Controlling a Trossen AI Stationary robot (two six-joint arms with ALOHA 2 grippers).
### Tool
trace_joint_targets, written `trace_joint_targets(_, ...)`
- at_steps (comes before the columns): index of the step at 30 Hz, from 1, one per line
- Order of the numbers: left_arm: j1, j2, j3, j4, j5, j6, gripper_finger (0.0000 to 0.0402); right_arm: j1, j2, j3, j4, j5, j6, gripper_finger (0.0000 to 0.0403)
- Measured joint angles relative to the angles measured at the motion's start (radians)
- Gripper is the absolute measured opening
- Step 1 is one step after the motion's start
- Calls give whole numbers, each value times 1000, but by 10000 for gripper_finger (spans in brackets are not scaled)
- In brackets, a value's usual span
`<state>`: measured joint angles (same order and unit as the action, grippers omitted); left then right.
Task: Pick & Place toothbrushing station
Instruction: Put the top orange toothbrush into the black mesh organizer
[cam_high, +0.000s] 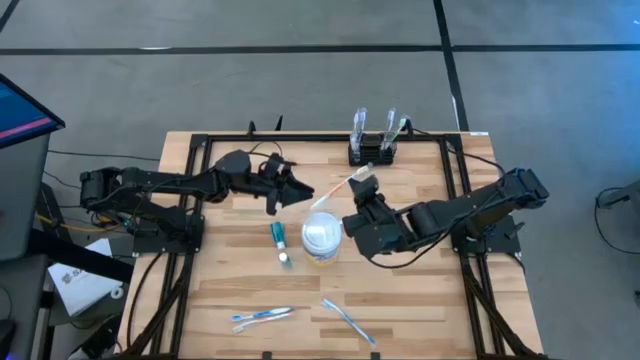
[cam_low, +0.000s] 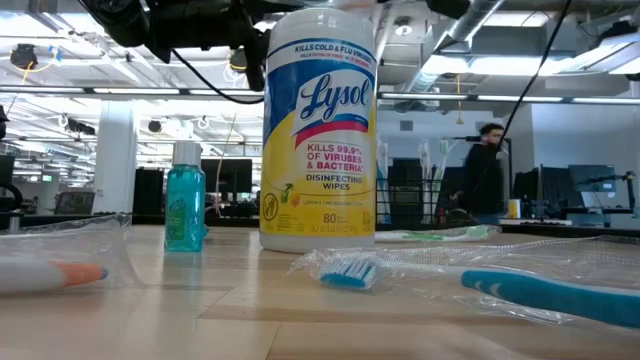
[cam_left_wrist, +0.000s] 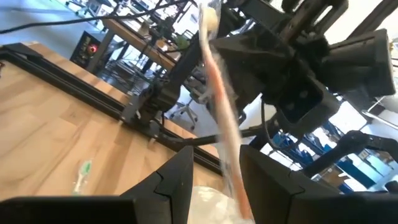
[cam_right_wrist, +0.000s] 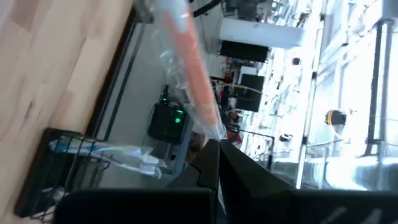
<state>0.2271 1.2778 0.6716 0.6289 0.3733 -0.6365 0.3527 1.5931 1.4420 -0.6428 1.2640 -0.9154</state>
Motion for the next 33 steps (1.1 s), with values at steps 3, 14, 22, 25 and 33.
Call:
trace_joint_targets(3,-13,0,0,-1,0,0,127,1,19,-7,26,-8,-49,0)
trace_joint_targets(14,-59,0,0,-11,10,1,127,-6,64,-3,200,-9,-192,0)
trace_joint_targets(22,-58,0,0,-12,10,27,127,21,64,-3,211,-9,-194,0)
trace_joint_targets(25,-58,0,0,-12,10,29,127,35,64,-3,210,-10,-193,0)
trace_joint_targets(33,-86,0,0,-13,9,29,127,15,64,-3,233,-10,-192,0)
